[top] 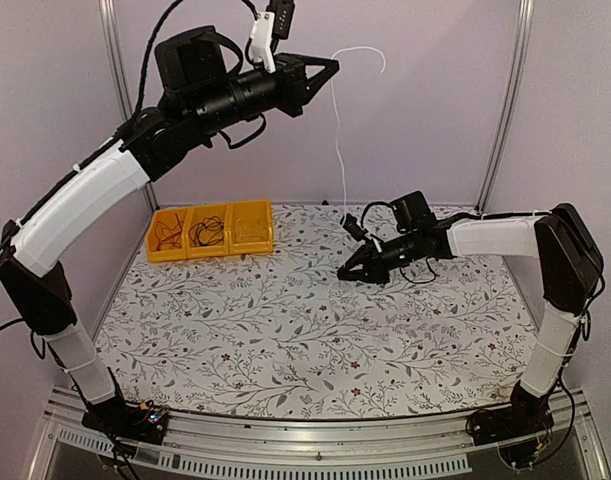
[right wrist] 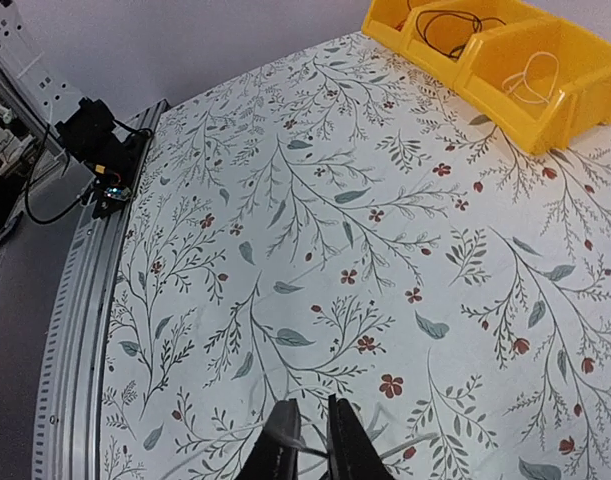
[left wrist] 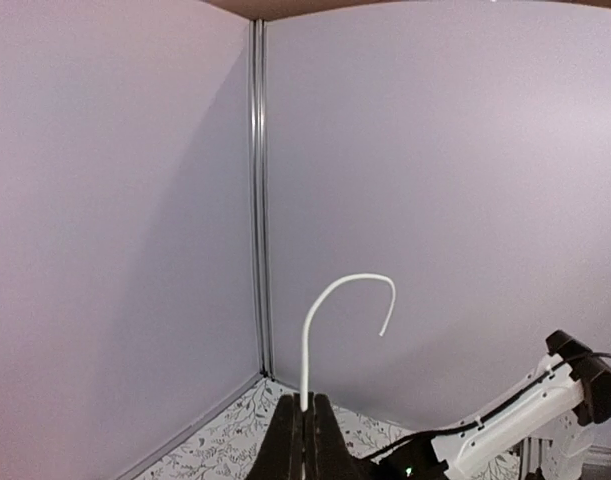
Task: Untangle the cables
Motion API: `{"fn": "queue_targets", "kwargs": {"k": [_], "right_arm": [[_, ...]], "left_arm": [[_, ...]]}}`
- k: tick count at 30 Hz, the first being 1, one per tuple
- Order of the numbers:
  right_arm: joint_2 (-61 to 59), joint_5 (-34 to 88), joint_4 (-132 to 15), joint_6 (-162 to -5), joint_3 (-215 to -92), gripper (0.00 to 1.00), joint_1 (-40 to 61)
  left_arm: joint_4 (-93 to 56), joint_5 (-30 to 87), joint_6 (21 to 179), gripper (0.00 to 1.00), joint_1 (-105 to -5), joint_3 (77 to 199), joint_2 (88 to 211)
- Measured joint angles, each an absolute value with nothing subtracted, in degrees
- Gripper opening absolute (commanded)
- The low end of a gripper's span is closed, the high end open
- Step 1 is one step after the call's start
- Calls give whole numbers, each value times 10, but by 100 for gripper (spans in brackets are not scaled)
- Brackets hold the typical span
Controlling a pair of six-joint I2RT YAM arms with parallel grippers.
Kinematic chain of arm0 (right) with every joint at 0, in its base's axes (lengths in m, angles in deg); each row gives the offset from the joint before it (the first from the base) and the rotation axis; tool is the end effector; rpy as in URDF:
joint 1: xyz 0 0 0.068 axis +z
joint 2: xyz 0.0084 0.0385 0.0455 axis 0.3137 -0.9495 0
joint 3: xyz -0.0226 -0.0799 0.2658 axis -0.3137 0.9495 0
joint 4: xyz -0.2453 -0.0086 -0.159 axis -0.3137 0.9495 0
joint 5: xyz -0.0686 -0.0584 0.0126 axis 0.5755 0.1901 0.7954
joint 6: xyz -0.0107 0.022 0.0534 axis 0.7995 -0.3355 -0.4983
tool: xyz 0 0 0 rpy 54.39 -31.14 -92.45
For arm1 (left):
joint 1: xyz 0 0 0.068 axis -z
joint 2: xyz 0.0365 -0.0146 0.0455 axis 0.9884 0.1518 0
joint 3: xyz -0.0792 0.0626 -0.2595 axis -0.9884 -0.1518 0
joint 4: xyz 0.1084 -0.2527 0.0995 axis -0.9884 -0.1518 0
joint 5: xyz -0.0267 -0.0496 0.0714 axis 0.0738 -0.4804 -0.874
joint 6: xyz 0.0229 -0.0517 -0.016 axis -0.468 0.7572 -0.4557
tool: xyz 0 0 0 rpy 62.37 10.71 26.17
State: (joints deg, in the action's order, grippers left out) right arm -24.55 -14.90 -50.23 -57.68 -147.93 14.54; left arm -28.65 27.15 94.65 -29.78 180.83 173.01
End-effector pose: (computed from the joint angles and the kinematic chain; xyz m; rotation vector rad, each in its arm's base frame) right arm 0.3388 0.2571 0.1952 -1.3588 1.7920 1.1247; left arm 0.2619 -0.3373 0.5316 0.6724 1.3312 -0.9010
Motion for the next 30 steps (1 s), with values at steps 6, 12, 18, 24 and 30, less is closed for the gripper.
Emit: {"fn": "queue_targets", "kwargs": {"k": [6,12,18,24,30], "right_arm": [[-289,-115,-514,-626,-1455,13,101],[-298,-69,-516,-642,-1453,9,89],[-298,-43,-518,-654,-1448,17,89],[-284,-32,-496,-639,-1449,39,88],[-208,-24,-441,-584,-1470,51,88]], "left_arm": [[-258,236,916,0,-296,1910,1727],[-235,202,897,0,-296,1918,1720],[-234,167,878,0,-296,1908,1718],[-241,117,879,0,-301,1848,1710],[-245,79,912,0,-322,1747,1687]]}}
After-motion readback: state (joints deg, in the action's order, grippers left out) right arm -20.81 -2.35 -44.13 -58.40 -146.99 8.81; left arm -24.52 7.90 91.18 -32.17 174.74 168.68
